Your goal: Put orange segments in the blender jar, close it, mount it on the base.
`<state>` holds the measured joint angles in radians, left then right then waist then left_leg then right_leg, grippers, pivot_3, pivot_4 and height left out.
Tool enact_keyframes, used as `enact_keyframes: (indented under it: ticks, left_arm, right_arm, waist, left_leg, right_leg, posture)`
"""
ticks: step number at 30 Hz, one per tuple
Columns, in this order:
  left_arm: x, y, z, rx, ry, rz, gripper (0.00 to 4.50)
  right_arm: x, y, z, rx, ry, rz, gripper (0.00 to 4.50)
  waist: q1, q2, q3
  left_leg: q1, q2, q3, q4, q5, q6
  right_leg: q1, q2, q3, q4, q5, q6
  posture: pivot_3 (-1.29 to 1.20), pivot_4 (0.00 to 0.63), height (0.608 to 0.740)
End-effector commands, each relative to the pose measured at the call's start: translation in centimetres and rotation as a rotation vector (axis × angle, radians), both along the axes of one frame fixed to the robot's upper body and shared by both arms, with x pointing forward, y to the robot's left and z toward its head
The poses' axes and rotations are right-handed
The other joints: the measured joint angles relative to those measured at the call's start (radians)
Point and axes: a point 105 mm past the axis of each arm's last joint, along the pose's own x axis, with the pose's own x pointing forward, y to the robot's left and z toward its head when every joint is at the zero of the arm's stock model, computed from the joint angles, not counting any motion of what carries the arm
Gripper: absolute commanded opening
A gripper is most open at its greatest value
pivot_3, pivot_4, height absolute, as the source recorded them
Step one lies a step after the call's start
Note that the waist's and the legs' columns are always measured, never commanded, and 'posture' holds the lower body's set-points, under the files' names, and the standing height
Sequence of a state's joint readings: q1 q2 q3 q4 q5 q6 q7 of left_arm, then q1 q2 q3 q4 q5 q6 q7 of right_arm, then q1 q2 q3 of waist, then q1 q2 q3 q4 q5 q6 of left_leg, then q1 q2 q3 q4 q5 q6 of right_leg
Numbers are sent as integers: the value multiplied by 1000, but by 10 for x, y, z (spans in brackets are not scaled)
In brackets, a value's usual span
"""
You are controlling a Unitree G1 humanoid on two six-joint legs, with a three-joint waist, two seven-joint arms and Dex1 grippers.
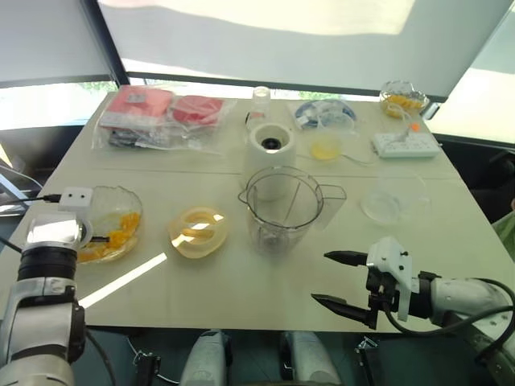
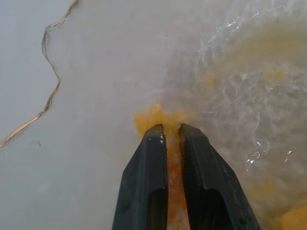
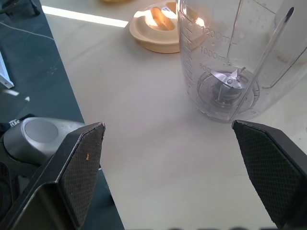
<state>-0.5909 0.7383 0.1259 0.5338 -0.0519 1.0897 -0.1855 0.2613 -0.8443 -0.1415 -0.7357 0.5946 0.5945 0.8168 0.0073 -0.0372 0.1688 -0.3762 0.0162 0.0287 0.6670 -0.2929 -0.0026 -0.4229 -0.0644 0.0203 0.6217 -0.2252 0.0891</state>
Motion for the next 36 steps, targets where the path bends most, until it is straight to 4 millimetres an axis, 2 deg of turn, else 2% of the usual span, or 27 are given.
enact_keyframes:
  ticks: [1, 4, 5, 6, 7, 11, 17, 24, 28, 36]
  left_arm:
    - [-6, 9, 5, 27, 0, 31, 486]
    - [-6, 9, 11, 34, -10, 28, 486]
    - [-6, 9, 15, 38, -14, 26, 867]
    - [-6, 8, 20, 42, -20, 24, 1020]
    - [-7, 6, 24, 45, -30, 27, 1385]
    - [-11, 1, 40, 48, -63, 46, 3360]
    - [-28, -13, 56, 29, -83, 92, 3360]
    - [-41, -12, 53, 45, -65, 131, 3360]
    - [-40, -10, 49, 51, -69, 147, 3360]
    - [-25, -11, 28, 37, -86, 177, 3360]
  right_arm:
    - [0, 5, 8, 11, -39, 23, 4500]
    - [1, 5, 7, 9, -40, 26, 4500]
    - [1, 5, 7, 9, -40, 27, 4500]
    - [1, 5, 6, 10, -39, 29, 4500]
    - [1, 6, 6, 11, -38, 30, 4500]
    - [1, 8, 5, 17, -37, 33, 4500]
    - [1, 12, 2, 30, -35, 45, 4500]
    - [4, 18, -2, 50, -38, 61, 4500]
    - [3, 20, -2, 57, -39, 64, 4500]
    - [2, 22, 0, 61, -46, 55, 4500]
  waist:
    - [-1, 0, 0]
    - [-2, 0, 0]
    - [-2, 0, 0]
    - [-3, -1, 0]
    - [-3, -1, 0]
    - [1, -1, 1]
    - [1, -1, 1]
    - [3, -1, 1]
    - [3, -1, 1]
    - [4, -2, 1]
  left_leg:
    - [0, 0, 0, 0, 0, 0]
    - [0, 0, 0, 0, 0, 0]
    - [0, 0, 0, 0, 0, 0]
    - [0, 0, 0, 0, 0, 0]
    - [-1, 0, 0, 0, 0, 0]
    - [-2, 0, 0, 0, 0, 0]
    - [-2, 0, 0, 0, 0, 0]
    - [-1, 0, -1, 0, 0, 0]
    - [-2, 0, -1, 0, 0, 0]
    - [-2, 0, -1, 0, 0, 0]
  right_leg:
    - [0, 0, 0, 0, 0, 0]
    - [0, 0, 0, 0, 0, 0]
    - [0, 0, 0, 0, 0, 0]
    - [0, 0, 0, 0, 0, 0]
    - [0, 0, 0, -1, 0, 0]
    - [-1, -1, 0, -2, 0, 0]
    - [-1, -1, 0, -2, 0, 0]
    - [-1, 0, 0, -2, 0, 0]
    - [-1, 0, 0, -2, 0, 0]
    - [-1, -1, 0, -2, 0, 0]
  posture:
    - [0, 150, 740]
    - [0, 150, 740]
    - [0, 150, 740]
    - [0, 150, 740]
    - [0, 150, 740]
    - [0, 150, 740]
    - [0, 150, 740]
    - [0, 150, 740]
    - [0, 150, 740]
    - [0, 150, 740]
